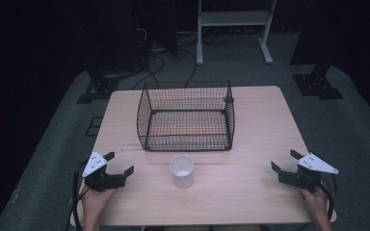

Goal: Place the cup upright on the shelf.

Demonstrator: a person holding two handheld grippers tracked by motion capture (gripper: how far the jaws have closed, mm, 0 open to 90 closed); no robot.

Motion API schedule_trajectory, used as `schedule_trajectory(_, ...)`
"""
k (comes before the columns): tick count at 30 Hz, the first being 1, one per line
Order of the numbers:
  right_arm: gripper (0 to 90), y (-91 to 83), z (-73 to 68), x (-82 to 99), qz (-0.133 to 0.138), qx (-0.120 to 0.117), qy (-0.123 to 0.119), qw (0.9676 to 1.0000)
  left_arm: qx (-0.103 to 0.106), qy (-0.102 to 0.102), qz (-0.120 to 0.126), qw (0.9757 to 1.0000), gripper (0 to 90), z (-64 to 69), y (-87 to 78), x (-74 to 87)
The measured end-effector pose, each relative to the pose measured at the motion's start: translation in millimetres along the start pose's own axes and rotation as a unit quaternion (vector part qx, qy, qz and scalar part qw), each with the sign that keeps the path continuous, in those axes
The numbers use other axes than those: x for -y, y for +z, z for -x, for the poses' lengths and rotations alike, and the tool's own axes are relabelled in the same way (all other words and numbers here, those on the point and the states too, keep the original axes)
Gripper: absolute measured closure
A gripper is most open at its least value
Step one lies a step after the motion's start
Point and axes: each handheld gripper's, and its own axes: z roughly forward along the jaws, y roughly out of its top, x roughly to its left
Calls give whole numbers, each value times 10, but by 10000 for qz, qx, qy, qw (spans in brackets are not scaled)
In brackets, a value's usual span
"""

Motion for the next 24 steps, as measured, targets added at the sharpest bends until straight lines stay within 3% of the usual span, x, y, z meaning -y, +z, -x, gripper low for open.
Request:
schedule_trajectory(13, 131, 1, -2, 0, -7, 19, 16, 10000, 207, 173, 51, 9996, 55, 99, 35, -62)
schedule_trajectory(16, 131, 2, -2, 0, -8, 17, 10, 10000, 170, 202, 39, 9996, 43, 123, 51, -77)
schedule_trajectory(24, 131, 3, -3, -1, -15, 25, 7, 10000, 366, 258, 62, 9990, 27, 194, 78, -120)
